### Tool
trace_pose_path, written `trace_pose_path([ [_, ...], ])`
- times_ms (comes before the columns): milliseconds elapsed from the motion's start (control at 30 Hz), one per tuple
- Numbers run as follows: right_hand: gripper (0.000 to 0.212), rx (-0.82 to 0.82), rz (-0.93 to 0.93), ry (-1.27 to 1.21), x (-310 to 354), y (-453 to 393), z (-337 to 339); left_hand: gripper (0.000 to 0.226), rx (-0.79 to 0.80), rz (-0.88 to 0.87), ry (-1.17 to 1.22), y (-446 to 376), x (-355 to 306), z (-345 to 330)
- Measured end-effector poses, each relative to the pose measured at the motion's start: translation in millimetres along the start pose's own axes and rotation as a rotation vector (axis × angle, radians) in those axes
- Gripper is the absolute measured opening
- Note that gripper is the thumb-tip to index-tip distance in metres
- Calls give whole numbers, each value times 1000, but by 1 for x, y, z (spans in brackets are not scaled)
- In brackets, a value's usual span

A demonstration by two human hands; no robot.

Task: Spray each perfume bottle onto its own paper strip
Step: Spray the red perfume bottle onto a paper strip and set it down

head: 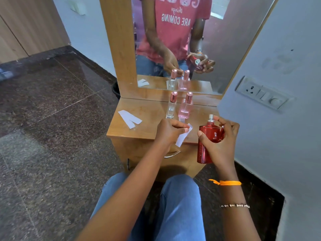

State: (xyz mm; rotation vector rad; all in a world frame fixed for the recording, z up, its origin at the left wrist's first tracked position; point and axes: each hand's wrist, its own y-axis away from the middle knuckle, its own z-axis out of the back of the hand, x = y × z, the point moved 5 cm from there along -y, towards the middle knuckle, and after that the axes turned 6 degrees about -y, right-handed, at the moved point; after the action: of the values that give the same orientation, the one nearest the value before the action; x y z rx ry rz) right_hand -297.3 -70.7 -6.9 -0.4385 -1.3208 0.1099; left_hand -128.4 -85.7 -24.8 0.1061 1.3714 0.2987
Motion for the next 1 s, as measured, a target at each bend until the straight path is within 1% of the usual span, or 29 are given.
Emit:
trace_pose_path([
  [133, 54, -14, -24, -11, -8, -4, 9, 25, 16, -9, -29, -11, -2, -20],
  [333, 55, -19, -46, -28, -11, -7, 15, 37, -26, -64, -156, -33, -4, -49],
  [467, 56, -32, -64, -26, -14, -7, 20, 38, -83, -164, -398, -36, -5, -63],
  [600, 56, -35, -66, -33, -18, -7, 20, 26, -197, -344, -712, -27, -10, -66],
  [667, 55, -29, -83, -43, -19, -7, 17, 25, -241, -386, -818, -22, -13, -65],
  [933, 57, -41, -61, -24, -18, -8, 10, 29, -211, -398, -925, -16, -14, -62],
  [1000, 56, -42, -58, -9, -18, -8, 11, 34, -202, -407, -930, -19, -14, -61],
])
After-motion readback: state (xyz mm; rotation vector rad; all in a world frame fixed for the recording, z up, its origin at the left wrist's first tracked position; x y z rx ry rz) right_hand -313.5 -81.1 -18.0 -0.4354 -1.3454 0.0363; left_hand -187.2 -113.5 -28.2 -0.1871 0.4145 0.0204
